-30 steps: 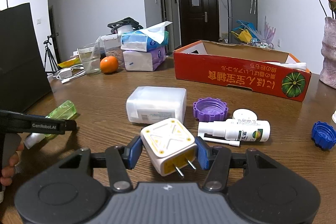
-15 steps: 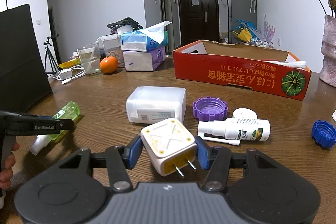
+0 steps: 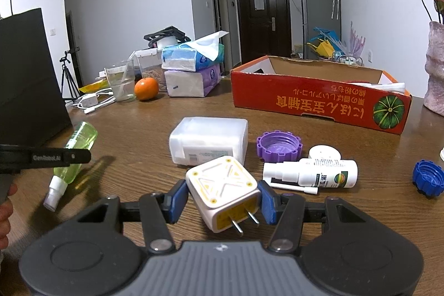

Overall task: Organize rigid objects
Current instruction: 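Lift the green bottle and plug adapter with both tools toward the cardboard box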

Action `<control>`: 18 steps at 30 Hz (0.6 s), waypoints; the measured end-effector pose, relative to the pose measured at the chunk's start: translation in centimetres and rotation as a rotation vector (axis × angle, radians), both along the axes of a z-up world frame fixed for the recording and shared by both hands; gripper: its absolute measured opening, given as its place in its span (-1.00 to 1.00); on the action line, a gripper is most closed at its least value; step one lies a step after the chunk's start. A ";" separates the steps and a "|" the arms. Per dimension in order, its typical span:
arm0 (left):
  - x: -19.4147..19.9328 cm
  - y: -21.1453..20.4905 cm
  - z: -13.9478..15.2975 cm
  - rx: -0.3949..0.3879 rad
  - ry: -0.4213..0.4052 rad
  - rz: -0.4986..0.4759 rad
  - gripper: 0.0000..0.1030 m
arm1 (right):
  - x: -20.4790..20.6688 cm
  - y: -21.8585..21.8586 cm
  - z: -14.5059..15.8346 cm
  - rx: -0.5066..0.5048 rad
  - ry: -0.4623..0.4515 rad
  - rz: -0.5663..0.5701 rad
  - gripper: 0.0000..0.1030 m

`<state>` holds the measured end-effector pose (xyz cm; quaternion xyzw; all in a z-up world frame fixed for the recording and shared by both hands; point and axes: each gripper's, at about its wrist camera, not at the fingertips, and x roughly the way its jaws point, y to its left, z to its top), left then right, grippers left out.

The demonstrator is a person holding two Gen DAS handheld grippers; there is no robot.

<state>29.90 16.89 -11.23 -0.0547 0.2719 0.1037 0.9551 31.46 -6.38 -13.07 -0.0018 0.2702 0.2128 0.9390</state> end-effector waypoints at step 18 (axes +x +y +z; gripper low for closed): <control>-0.8 -3.8 3.1 -0.024 -0.096 -0.080 -0.38 | -0.4 -1.8 1.9 0.065 -0.056 -0.026 0.04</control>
